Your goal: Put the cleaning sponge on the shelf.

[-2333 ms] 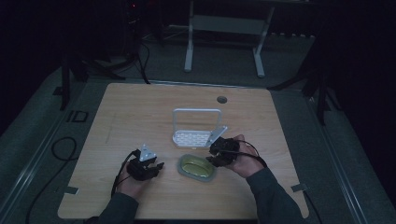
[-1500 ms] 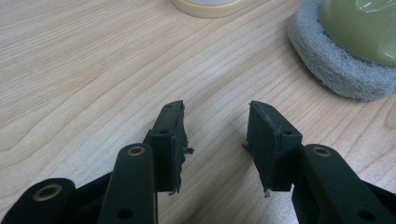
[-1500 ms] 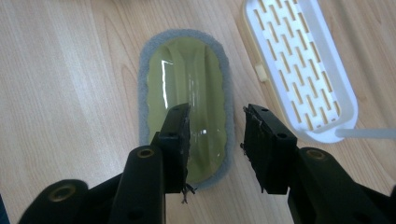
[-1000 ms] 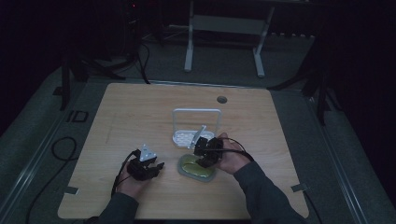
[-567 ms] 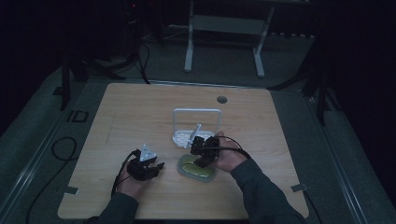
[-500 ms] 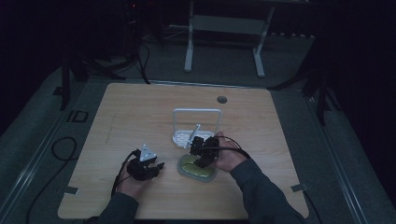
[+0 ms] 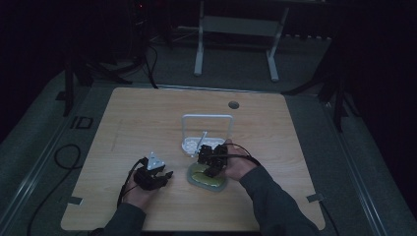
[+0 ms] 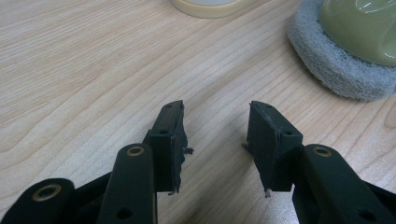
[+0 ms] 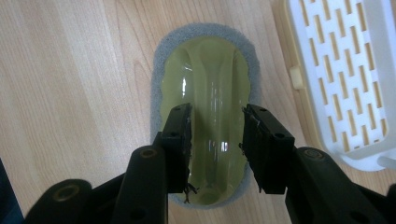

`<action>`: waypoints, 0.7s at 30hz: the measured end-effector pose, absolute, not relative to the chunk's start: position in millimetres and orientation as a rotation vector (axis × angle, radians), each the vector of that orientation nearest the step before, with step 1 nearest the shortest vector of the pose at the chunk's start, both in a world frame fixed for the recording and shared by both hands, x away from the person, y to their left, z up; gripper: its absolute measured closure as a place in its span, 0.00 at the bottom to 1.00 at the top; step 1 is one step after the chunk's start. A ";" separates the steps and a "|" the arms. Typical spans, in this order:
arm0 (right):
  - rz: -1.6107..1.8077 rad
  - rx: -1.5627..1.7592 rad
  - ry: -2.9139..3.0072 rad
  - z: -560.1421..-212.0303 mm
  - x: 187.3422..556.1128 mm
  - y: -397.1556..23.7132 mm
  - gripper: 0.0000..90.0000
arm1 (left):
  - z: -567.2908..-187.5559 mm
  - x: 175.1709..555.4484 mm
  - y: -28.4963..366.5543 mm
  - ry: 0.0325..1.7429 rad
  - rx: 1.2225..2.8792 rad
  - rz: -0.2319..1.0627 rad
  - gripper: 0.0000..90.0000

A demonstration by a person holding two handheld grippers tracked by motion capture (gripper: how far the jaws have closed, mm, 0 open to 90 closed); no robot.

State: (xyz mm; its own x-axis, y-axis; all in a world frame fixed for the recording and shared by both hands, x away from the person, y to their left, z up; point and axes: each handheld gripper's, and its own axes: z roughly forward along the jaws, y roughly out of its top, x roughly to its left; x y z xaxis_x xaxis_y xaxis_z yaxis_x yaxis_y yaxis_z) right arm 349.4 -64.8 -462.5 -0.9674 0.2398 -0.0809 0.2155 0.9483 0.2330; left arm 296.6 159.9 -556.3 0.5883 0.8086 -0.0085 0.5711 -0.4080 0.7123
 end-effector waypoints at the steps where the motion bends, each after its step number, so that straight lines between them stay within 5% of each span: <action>1: 0.324 0.352 3.005 -463.9 350.5 -63.6 0.68 | -556.3 296.6 160.0 1.090 2.132 0.445 0.63; 21: 0.199 0.342 3.076 -474.3 359.8 -54.4 0.73 | -556.3 296.6 159.8 1.089 2.133 0.443 0.62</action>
State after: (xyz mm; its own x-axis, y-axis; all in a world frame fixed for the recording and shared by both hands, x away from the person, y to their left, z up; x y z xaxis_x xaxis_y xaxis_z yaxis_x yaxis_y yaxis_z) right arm 359.8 -54.4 -474.3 -0.9750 0.2209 -0.0255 0.2158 0.9675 0.1316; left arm 296.6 159.8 -556.3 0.5898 0.8075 -0.0097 0.5712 -0.4088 0.7118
